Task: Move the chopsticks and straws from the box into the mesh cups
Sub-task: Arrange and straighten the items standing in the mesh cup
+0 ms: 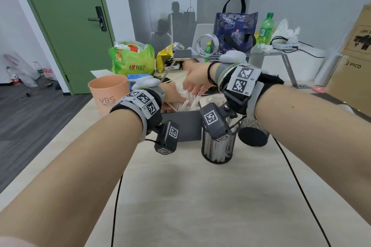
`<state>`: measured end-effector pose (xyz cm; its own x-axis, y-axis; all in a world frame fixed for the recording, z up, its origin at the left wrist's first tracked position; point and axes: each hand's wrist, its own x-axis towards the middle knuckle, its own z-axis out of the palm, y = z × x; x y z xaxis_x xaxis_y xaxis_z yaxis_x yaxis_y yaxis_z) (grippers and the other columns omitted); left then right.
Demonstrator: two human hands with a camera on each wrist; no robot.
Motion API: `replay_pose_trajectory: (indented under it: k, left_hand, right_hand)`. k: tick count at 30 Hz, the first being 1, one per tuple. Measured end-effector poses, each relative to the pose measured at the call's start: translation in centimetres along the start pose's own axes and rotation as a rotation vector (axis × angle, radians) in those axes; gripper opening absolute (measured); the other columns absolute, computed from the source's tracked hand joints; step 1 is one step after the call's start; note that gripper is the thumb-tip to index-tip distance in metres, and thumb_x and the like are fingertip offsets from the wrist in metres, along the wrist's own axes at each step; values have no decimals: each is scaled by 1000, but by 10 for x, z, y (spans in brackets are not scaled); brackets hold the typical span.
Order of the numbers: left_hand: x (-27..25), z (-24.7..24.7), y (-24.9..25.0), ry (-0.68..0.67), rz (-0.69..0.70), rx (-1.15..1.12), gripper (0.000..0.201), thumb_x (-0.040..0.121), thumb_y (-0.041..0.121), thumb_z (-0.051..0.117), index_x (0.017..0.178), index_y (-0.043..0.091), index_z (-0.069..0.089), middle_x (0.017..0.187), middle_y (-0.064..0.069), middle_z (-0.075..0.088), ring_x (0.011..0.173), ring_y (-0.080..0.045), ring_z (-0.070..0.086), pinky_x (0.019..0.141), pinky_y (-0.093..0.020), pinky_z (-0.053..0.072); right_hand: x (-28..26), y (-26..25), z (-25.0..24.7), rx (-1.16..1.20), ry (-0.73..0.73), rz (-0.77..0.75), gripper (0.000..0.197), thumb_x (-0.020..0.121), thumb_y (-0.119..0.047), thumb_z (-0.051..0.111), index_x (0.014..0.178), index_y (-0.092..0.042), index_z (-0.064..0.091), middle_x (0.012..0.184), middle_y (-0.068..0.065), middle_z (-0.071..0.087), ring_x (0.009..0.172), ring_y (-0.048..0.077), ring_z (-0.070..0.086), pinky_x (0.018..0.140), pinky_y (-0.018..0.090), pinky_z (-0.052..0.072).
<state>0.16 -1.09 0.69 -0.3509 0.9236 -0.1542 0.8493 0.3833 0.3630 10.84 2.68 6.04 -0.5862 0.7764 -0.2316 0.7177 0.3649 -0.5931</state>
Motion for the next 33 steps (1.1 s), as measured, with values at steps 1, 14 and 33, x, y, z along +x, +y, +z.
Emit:
replay_pose_trajectory:
  k: [1,14,33]
  left_hand:
    - [1,3,2,-8,-4,-2,23,87,30,62,95,9,56,78,-6,61,57,-16,57,46,-18,47]
    - [-11,-26,-2,206,21,-291,38,91,24,54,111,7,27,81,-8,44,73,-22,47,65,-33,41]
    - [-41,-41,-20,-357,9,-387,12,73,19,56,82,13,52,86,-2,45,60,-14,42,59,-19,39]
  right_hand:
    - [1,1,0,-5,0,9,37,91,-14,57,123,4,53,100,14,59,82,23,60,86,36,53]
    - [5,5,1,-39,-23,48,21,86,-12,64,102,0,57,91,9,57,75,18,58,67,25,51]
    - [18,-11,49,-160,-301,100,56,83,-38,67,123,-4,47,102,15,51,86,26,51,79,34,45]
